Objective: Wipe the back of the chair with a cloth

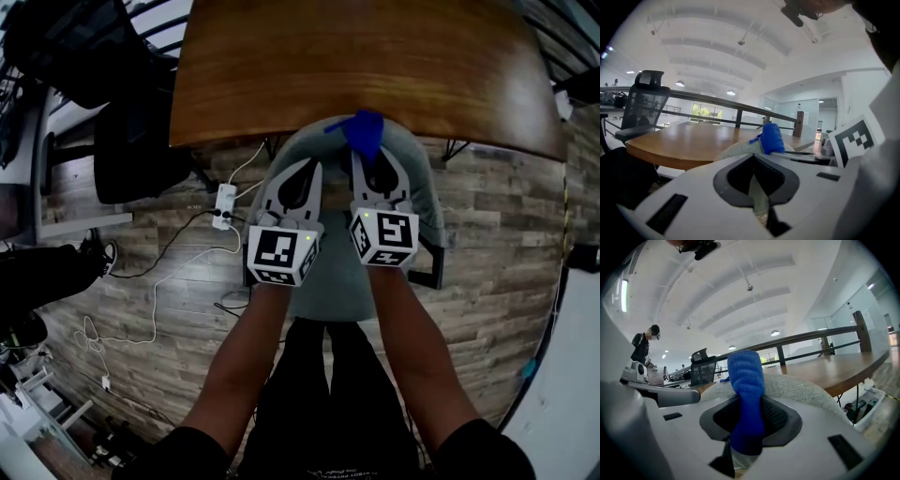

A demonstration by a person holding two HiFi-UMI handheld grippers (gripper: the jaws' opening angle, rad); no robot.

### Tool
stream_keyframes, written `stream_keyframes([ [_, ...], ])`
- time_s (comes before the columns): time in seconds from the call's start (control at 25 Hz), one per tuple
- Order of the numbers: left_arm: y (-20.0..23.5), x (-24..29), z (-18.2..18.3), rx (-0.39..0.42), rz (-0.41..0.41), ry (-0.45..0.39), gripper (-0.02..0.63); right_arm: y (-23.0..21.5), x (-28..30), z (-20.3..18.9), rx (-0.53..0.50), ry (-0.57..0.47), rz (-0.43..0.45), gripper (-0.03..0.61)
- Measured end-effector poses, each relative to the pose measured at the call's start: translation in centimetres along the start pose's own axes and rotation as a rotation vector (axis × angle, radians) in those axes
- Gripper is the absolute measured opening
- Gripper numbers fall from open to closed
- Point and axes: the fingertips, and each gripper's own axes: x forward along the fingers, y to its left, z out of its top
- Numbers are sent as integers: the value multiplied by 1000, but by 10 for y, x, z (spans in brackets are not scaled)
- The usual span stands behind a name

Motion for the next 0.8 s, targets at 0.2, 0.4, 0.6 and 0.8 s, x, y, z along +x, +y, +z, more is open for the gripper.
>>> stream_keyframes([
  [0.2, -21, 10, -2, 14, -36, 5, 6, -22, -9, -2, 11, 0, -42, 110],
  [0.4, -37, 16, -5, 20, -73, 12, 6, -43, -21, -5, 30, 3, -97, 110],
  [0.6, -54, 21, -12, 20, -98, 23, 6, -71, -40, -5, 2, 6, -166, 110],
  [0.8, -69, 28, -21, 9, -106, 33, 6, -88, -51, -5, -15, 12, -192, 110],
])
